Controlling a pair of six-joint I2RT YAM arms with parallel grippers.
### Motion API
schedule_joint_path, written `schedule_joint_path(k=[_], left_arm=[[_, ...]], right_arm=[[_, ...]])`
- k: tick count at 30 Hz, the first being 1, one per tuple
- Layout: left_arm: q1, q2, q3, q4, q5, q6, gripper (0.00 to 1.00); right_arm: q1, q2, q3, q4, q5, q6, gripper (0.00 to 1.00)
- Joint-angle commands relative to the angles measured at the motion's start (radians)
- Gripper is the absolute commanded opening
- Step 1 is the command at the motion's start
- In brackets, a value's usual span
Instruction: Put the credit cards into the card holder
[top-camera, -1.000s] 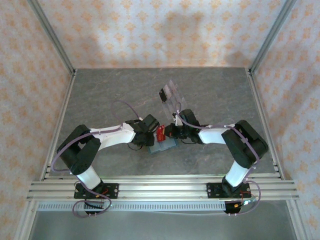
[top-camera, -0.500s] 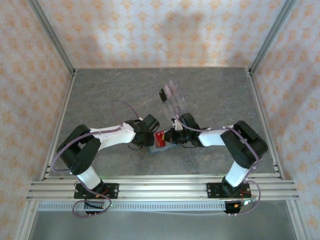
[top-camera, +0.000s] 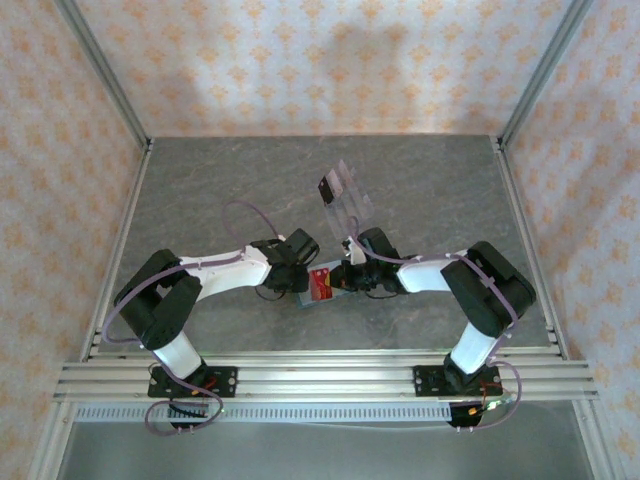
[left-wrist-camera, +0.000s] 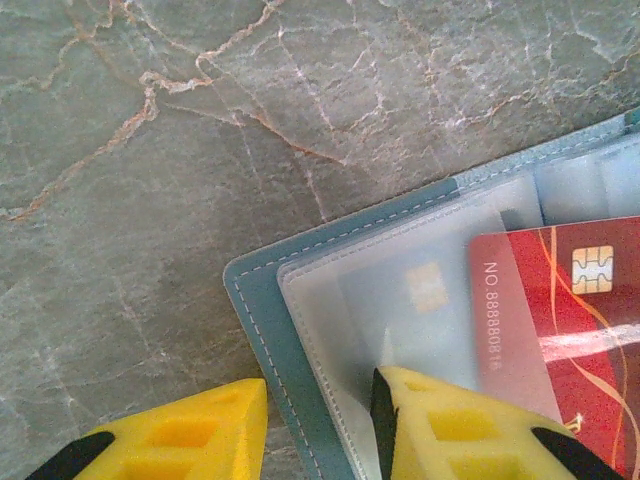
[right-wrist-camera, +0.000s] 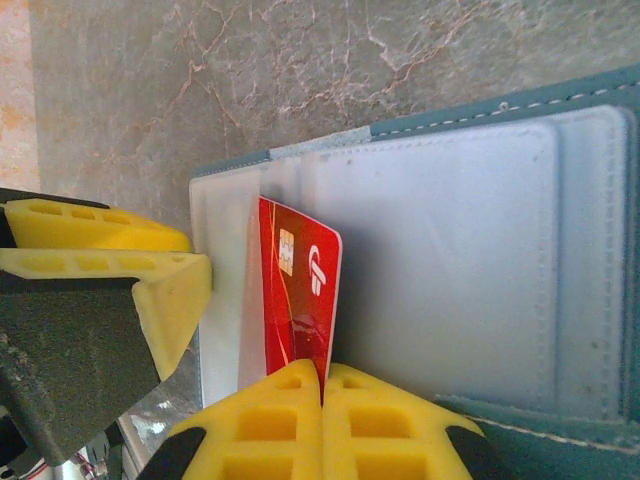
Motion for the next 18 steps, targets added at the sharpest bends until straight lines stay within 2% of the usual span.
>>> schedule_joint_path(k=[1, 18], left_arm=[[0.001, 0.029, -0.035, -0.041, -0.053, -0.012, 0.34], [0.001, 0.031, -0.027, -0.038, -0.046, -0.007, 0.34]], right_arm=[[0.007, 0.036, 0.025, -0.121, 0.006, -0.058, 0.0], [0.067, 0.127, 0.147, -0.174, -0.013, -0.085, 0.0]])
